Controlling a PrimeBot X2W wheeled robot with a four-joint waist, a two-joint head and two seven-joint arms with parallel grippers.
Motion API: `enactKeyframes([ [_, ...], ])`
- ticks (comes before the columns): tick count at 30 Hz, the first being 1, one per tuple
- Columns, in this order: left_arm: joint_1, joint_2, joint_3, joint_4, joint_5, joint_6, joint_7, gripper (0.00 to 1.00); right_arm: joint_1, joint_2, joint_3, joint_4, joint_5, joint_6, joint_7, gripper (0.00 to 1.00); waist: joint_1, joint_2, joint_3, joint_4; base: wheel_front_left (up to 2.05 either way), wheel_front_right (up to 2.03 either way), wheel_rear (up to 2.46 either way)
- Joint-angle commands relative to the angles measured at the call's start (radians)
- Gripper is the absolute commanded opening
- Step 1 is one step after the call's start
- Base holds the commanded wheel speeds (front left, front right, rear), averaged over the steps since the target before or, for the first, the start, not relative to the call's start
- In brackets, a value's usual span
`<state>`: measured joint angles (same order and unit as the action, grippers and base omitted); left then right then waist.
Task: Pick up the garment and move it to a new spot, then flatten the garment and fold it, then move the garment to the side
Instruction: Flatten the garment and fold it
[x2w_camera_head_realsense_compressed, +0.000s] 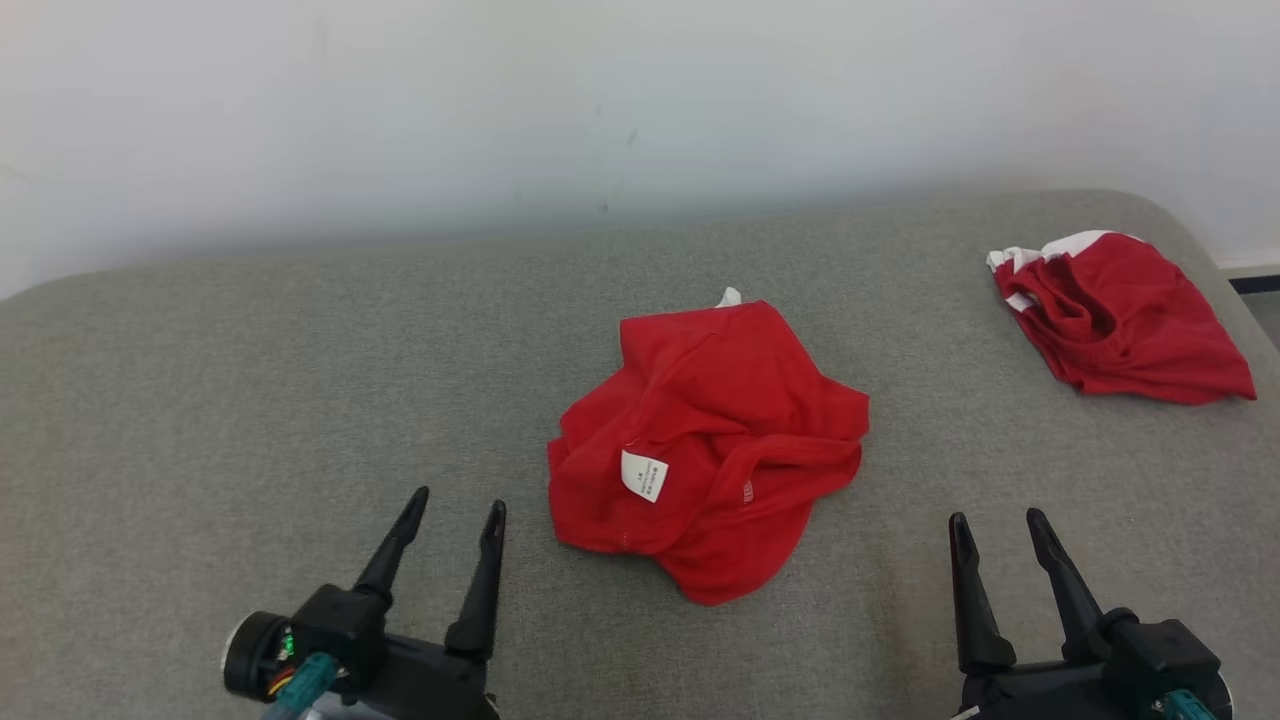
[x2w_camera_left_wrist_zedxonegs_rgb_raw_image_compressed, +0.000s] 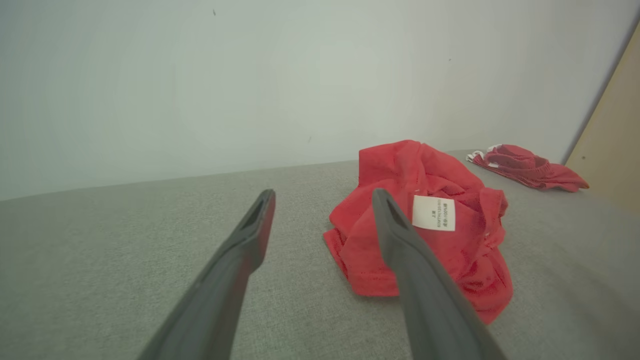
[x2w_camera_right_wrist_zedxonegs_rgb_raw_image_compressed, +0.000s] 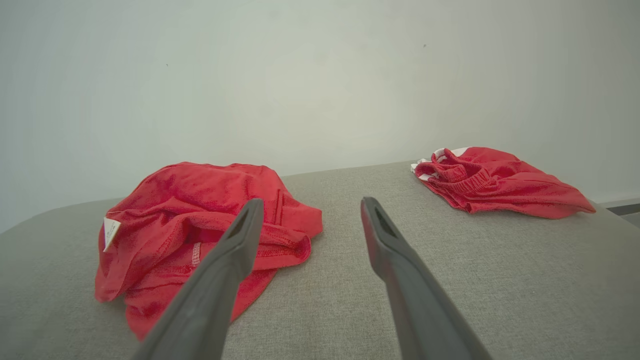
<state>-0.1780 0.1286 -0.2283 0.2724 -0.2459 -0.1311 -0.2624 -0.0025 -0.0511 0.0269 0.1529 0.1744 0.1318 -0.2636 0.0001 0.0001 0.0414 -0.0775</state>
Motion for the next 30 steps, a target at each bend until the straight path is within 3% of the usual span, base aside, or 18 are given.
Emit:
enactKeyframes([
  [1, -0.023, 0.011, -0.029, 0.023, -0.010, 0.001, -0.002, 1.00, -0.009, 0.000, 0.001, 0.001, 0.004, -0.003, -0.001, 1.00, -0.0001, -0.0001, 0.032, -0.041, 0.00, 0.00, 0.00],
  [7, -0.103, 0.039, -0.146, 0.112, -0.046, 0.001, 0.003, 1.00, -0.019, 0.001, -0.005, -0.007, 0.019, -0.003, -0.001, 1.00, -0.0001, -0.0001, 0.077, -0.104, 0.00, 0.00, 0.00],
  [15, -0.161, 0.062, -0.222, 0.219, -0.093, 0.001, 0.010, 1.00, -0.035, 0.001, -0.007, -0.018, 0.043, -0.003, -0.001, 1.00, -0.0001, -0.0001, 0.125, -0.166, 0.00, 0.00, 0.00],
  [23, -0.193, 0.061, -0.264, 0.301, -0.132, 0.001, 0.012, 1.00, -0.041, 0.001, -0.007, -0.023, 0.048, -0.003, -0.001, 1.00, -0.0001, -0.0001, 0.140, -0.186, 0.00, 0.00, 0.00],
  [24, -0.200, 0.060, -0.273, 0.313, -0.136, 0.001, 0.012, 0.49, -0.042, 0.001, -0.007, -0.024, 0.048, -0.003, -0.001, 1.00, -0.0001, -0.0001, 0.142, -0.187, 0.00, 0.00, 0.00],
  [25, -0.210, 0.059, -0.277, 0.324, -0.140, 0.001, 0.012, 0.11, -0.043, 0.001, -0.007, -0.025, 0.047, -0.003, -0.001, 1.00, -0.0001, -0.0001, 0.143, -0.188, 0.00, 0.00, 0.00],
  [26, -0.218, 0.056, -0.281, 0.334, -0.147, 0.001, 0.010, 0.00, -0.045, 0.001, -0.008, -0.025, 0.045, -0.003, -0.001, 1.00, -0.0001, -0.0001, 0.143, -0.188, 0.00, 0.00, 0.00],
  [30, -0.239, 0.043, -0.289, 0.359, -0.157, 0.001, 0.004, 0.00, -0.041, 0.001, -0.018, -0.026, 0.036, -0.003, -0.001, 1.00, -0.0001, -0.0001, 0.137, -0.179, 0.00, 0.00, 0.00],
])
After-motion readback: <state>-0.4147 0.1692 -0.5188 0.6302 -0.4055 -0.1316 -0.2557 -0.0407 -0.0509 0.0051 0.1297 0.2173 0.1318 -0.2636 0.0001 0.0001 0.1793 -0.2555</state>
